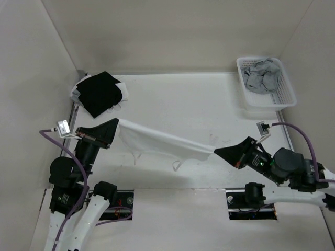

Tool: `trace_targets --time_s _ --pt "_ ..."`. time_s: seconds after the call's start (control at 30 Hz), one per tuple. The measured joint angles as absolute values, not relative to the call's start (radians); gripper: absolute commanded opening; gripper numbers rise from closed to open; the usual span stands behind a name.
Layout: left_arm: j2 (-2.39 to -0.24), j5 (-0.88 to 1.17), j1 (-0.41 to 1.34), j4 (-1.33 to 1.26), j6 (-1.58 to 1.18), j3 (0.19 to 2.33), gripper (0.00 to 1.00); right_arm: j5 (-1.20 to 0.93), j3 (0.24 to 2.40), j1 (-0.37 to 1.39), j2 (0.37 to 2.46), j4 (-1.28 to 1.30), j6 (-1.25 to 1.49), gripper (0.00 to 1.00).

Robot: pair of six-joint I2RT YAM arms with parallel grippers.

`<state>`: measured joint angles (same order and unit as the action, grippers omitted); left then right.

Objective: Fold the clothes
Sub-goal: Fold the tank top

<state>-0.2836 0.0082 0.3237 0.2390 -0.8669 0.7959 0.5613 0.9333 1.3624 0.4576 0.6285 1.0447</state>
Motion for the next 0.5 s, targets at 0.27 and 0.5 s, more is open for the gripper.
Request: trace_targets --time_s 0.27,0.5 --pt "-0.213 0.004 0.318 0.497 -0.889 0.675 0.04 0.717 0.853 1.584 0.511 0.696 1.147 0.05" --pt "-0.469 0.004 0.281 0.402 -0.905 0.476 0.04 0.362 0.601 0.923 0.603 0.480 1.037 0.03"
